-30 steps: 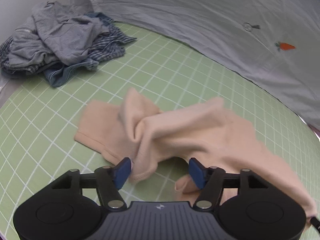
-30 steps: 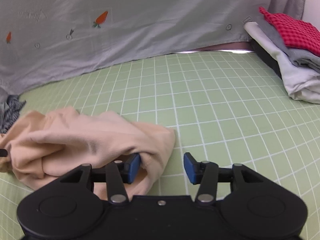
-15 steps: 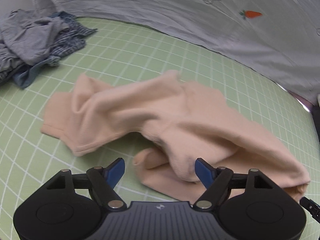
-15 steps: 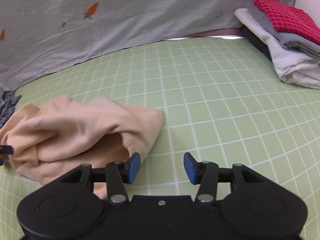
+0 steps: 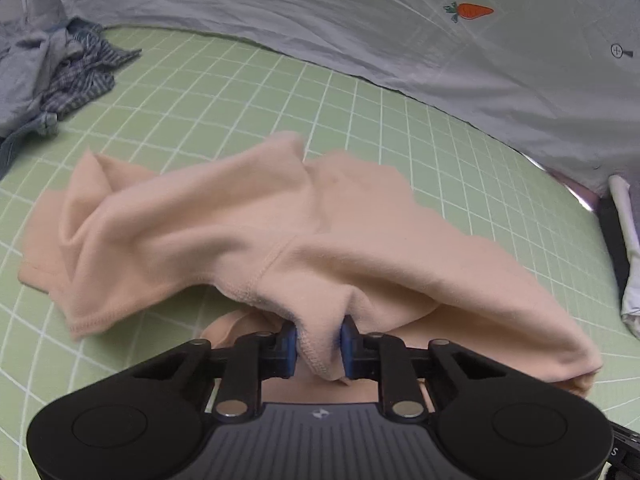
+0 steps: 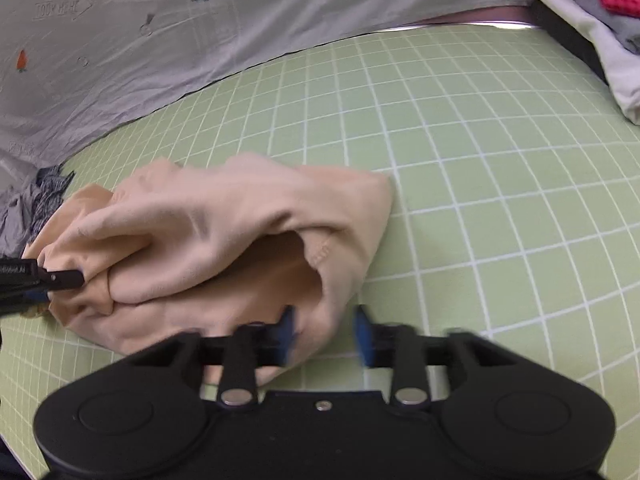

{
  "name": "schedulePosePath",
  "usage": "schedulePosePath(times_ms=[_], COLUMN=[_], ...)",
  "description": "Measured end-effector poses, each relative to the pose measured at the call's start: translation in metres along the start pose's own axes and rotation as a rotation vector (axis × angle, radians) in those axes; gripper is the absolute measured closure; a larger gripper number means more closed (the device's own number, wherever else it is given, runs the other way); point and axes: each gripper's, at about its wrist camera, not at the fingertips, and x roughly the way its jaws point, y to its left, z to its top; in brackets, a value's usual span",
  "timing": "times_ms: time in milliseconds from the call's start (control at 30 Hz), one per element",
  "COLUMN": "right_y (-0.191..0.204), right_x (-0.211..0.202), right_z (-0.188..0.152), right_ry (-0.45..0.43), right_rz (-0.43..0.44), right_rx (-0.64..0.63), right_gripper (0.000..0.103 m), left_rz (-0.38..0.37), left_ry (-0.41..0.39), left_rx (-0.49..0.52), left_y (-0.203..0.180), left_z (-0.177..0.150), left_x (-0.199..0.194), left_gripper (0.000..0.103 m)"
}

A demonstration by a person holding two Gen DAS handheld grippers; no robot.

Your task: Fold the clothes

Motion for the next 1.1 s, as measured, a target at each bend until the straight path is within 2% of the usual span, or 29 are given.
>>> schedulePosePath(times_ms=[33, 100, 200, 333, 367, 400, 433, 533, 567, 633, 700, 867, 933, 1100], right_y=[0.002, 0.004, -0.008, -0.002, 0.002, 0.003, 0.003, -0.013, -0.016, -0.022, -0.026, -0.043, -0.054, -0.079], right_x=[-0.001, -0.009, -0.028, -0.058, -0.062, -0.062, -0.061, -0.042, -0.035, -0.021, -0.011, 0.002, 0.005, 0.003], right_z=[0.0, 0.001, 0.014, 0.037, 0.042, 0.046, 0.051, 0.05, 0.044, 0.031, 0.02, 0.009, 0.01, 0.008], right_ry=[-0.008, -0.051, -0.172, -0.388, -0.427, -0.438, -0.428, -0.3, -0.265, -0.194, -0.14, -0.076, -0.068, -0.087], right_rz=[-0.015, -0.079, -0.262, -0.451, -0.463, -0.453, -0.429, -0.333, -0.345, -0.369, -0.399, -0.502, -0.515, -0.409], right_rx=[-0.027, -0.097, -0.17, -0.347, -0.357, -0.333, -0.3, -0.159, -0.139, -0.097, -0.083, -0.044, -0.003, 0.146], right_gripper=[0.092, 0.095, 0.097, 0.093, 0.092, 0.085, 0.074, 0.061, 0.057, 0.042, 0.031, 0.026, 0.025, 0.025], left_rz=[0.004, 0.005, -0.011, -0.079, -0.089, -0.073, -0.058, -0.055, -0.053, -0.049, -0.043, -0.059, -0.064, -0.053], left_ry=[-0.006, -0.018, -0.029, -0.029, -0.031, -0.026, -0.021, -0.009, -0.011, -0.015, -0.009, 0.043, 0.052, 0.061], left_rx=[0.011, 0.02, 0.014, -0.004, -0.004, 0.007, 0.017, 0.006, 0.007, 0.008, 0.007, 0.014, 0.016, 0.013], left_y=[-0.002, -0.003, -0.001, -0.004, -0.007, -0.011, -0.014, -0.015, -0.014, -0.013, -0.013, -0.015, -0.017, -0.018], left_z=[0.0, 0.001, 0.003, 0.002, 0.002, 0.002, 0.002, -0.001, -0.002, -0.005, -0.007, -0.011, -0.012, -0.013], left_x=[-0.001, -0.005, -0.009, -0.01, -0.009, -0.007, -0.004, -0.003, -0.005, -0.008, -0.008, 0.002, 0.006, 0.01], left_gripper=[0.085, 0.088, 0.09, 0.09, 0.09, 0.09, 0.089, 0.086, 0.081, 0.069, 0.053, 0.051, 0.051, 0.051])
